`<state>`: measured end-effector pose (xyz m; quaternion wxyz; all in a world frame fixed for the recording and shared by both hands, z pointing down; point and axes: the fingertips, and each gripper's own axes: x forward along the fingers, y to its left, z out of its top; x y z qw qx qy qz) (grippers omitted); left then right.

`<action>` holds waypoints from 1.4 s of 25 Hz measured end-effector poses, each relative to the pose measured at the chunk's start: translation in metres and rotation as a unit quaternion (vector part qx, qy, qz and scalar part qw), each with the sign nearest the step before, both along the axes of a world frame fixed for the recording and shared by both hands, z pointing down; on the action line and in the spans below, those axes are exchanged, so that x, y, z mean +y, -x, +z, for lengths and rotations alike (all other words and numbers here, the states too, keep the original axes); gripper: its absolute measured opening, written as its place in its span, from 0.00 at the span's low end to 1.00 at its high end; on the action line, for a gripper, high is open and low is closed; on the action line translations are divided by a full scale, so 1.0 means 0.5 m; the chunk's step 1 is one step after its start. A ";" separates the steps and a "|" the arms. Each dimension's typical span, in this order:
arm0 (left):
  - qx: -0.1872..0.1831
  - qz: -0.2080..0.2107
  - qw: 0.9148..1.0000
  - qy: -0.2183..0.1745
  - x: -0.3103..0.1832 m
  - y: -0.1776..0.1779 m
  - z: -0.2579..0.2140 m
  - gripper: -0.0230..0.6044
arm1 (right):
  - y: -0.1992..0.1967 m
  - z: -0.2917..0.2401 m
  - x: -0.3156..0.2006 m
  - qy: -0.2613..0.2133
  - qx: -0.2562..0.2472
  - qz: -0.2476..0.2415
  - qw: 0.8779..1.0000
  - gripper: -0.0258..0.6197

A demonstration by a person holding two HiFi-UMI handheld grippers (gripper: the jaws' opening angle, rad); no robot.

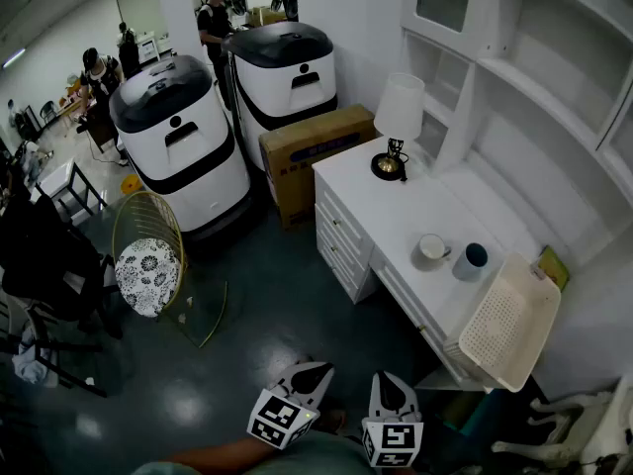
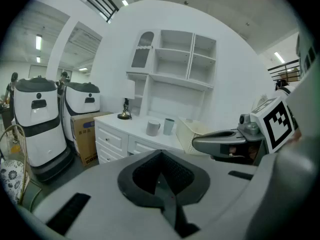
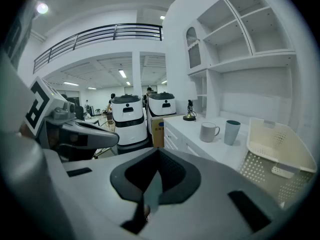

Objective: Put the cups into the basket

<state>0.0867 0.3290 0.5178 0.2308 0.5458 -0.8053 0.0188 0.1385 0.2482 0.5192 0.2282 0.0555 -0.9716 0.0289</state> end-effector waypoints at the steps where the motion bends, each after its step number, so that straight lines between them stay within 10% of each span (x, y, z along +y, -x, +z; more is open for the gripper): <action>1: 0.001 0.000 1.000 0.001 0.001 0.001 0.003 0.05 | 0.003 0.000 0.000 0.000 -0.001 0.001 1.000 0.06; 35: -0.004 0.043 0.999 -0.011 -0.091 0.181 -0.024 0.05 | 0.152 -0.034 -0.102 -0.002 -0.016 0.072 0.997 0.06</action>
